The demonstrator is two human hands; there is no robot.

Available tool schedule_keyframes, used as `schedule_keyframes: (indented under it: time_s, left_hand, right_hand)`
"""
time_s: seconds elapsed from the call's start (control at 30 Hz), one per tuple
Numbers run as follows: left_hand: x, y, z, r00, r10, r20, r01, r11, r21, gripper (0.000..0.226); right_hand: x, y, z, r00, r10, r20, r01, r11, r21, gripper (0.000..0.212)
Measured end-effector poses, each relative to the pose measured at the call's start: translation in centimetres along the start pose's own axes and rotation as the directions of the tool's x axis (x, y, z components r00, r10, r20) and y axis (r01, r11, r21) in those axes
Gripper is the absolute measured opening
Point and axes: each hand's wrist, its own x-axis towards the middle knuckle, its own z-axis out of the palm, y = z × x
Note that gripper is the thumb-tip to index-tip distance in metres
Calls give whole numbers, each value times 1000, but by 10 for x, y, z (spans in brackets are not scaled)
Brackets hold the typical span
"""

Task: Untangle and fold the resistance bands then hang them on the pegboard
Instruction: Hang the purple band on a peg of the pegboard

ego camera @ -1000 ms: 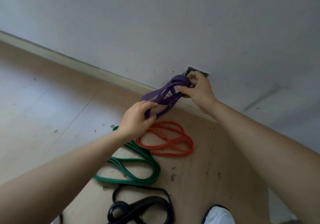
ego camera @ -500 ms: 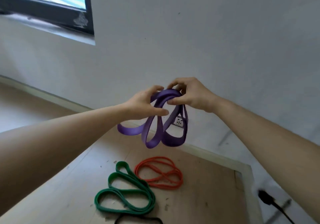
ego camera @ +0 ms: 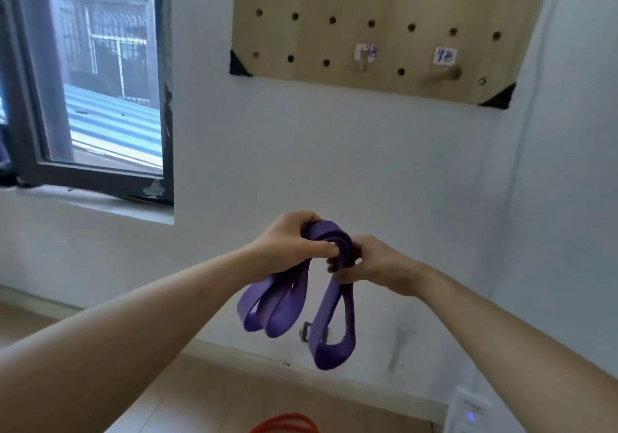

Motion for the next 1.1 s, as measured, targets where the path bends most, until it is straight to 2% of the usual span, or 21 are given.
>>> schedule_keyframes:
  time_s: [0.3, 0.4, 0.5, 0.6, 0.73, 0.93, 1.1]
  left_hand:
    - [35, 101, -35, 995, 81, -65, -90, 985, -149, 24]
    - [53, 125, -53, 991, 97, -93, -115, 971, -208, 24]
    - [72, 145, -65, 989, 109, -104, -127, 973, -191, 24]
    - [93, 162, -61, 986, 135, -98, -151, 971, -183, 26]
    - [124, 184, -39, 985, 133, -110, -159, 950, -269, 32]
    - [164, 202, -17, 969, 165, -184, -221, 912, -347, 33]
    - [204, 222, 2, 969, 157, -191, -220, 899, -378, 32]
  right_hand:
    - [-20, -63, -71, 993, -61, -106, 87, 960, 265, 29]
    - [-20, -90, -101, 962, -114, -249, 193, 928, 320, 32]
    - [-19, -114, -132, 905, -170, -389, 318, 878, 357, 39]
    - [-16, -131, -160, 845, -176, -506, 367, 878, 307, 31]
    - [-11, -141, -190, 773, -166, -613, 384, 891, 243, 25]
    - [-1, -141, -220, 700, -139, -701, 368, 911, 187, 25]
    - [8, -144, -254, 599, -133, -789, 345, 933, 105, 22]
